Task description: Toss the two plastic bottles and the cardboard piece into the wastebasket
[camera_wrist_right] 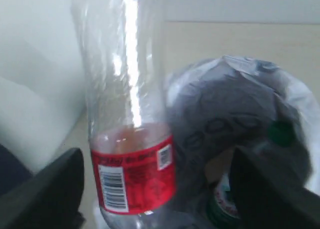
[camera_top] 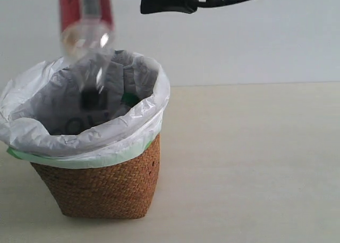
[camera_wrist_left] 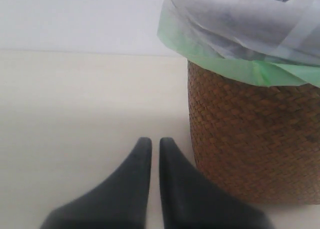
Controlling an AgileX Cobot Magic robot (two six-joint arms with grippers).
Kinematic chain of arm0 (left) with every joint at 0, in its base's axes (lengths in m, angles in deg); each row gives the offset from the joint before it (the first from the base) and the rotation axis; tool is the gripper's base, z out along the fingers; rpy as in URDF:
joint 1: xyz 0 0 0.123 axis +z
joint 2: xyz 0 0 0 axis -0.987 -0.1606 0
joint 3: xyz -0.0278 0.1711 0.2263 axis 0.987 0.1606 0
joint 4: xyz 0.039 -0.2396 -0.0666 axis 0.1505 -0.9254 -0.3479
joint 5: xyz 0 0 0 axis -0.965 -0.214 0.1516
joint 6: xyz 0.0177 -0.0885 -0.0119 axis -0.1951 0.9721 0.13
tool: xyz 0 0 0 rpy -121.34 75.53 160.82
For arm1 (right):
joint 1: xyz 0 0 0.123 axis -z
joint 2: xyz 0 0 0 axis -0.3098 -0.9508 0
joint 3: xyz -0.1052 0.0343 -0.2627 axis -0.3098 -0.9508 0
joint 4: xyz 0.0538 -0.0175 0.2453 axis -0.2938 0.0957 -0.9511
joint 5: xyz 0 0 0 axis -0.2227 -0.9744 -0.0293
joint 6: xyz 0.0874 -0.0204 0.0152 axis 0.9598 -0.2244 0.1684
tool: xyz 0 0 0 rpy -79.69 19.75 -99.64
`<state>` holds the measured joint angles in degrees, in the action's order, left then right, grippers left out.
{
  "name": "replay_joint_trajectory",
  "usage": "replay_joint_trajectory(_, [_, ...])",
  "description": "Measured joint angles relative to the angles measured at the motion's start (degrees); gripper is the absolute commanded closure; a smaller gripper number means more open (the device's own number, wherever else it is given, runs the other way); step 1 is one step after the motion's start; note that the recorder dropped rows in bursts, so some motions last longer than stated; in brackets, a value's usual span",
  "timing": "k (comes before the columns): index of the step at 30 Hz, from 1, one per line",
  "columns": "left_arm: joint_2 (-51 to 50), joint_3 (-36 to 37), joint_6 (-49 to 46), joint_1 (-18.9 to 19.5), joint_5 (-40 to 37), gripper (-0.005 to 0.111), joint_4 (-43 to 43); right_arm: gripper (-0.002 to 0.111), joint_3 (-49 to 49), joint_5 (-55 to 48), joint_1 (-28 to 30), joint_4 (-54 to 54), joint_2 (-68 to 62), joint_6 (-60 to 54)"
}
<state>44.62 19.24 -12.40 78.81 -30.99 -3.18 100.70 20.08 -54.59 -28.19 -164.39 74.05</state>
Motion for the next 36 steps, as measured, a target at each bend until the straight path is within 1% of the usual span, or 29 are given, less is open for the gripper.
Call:
replay_joint_trajectory(3, [0.0,0.0,0.0,0.0,0.0,0.101,0.0,0.053,0.6,-4.4,0.0,12.2,-1.9,5.8])
replay_joint_trajectory(6, [0.0,0.0,0.0,0.0,0.0,0.101,0.0,0.055,0.6,-11.1,0.0,28.6,-2.8,13.7])
replay_joint_trajectory(7, [0.0,0.0,0.0,0.0,0.0,0.101,0.0,0.059,0.6,-12.2,0.0,31.1,-2.8,14.9])
replay_joint_trajectory(8, [0.0,0.0,0.0,0.0,0.0,0.101,0.0,0.067,0.7,-13.6,0.0,33.6,-2.8,15.8])
replay_joint_trajectory(11, [0.0,0.0,0.0,0.0,0.0,0.101,0.0,0.099,0.7,-17.0,0.0,40.8,-2.8,17.3])
replay_joint_trajectory(12, [0.0,0.0,0.0,0.0,0.0,0.101,0.0,0.107,0.7,-18.1,0.0,42.6,-2.8,17.6])
replay_joint_trajectory(13, [0.0,0.0,0.0,0.0,0.0,0.101,0.0,0.108,0.7,-19.0,0.0,43.9,-2.8,17.8])
replay_joint_trajectory(16, [0.0,0.0,0.0,0.0,0.0,0.101,0.0,0.104,-0.5,-20.3,0.0,48.4,-2.4,19.7])
replay_joint_trajectory(18, [0.0,0.0,0.0,0.0,0.0,0.101,0.0,0.104,-4.2,-18.3,-0.3,52.3,-0.8,21.9])
replay_joint_trajectory(20, [0.0,0.0,0.0,0.0,0.0,0.101,0.0,0.104,-9.1,-14.0,-0.4,54.3,2.0,23.3])
replay_joint_trajectory(25, [0.0,0.0,0.0,0.0,0.0,0.101,0.0,0.104,-25.4,-0.4,-0.6,54.7,9.4,26.4])
replay_joint_trajectory(26, [0.0,0.0,0.0,0.0,0.0,0.101,0.0,0.104,-30.2,4.3,-0.6,54.7,11.5,27.3])
replay_joint_trajectory(33, [0.0,0.0,0.0,0.0,0.0,0.101,0.0,0.104,-55.6,34.9,-0.6,54.7,23.3,34.8])
replay_joint_trajectory(36, [0.0,0.0,0.0,0.0,0.0,0.101,0.0,0.104,-63.0,41.5,-0.6,54.7,27.0,35.7])
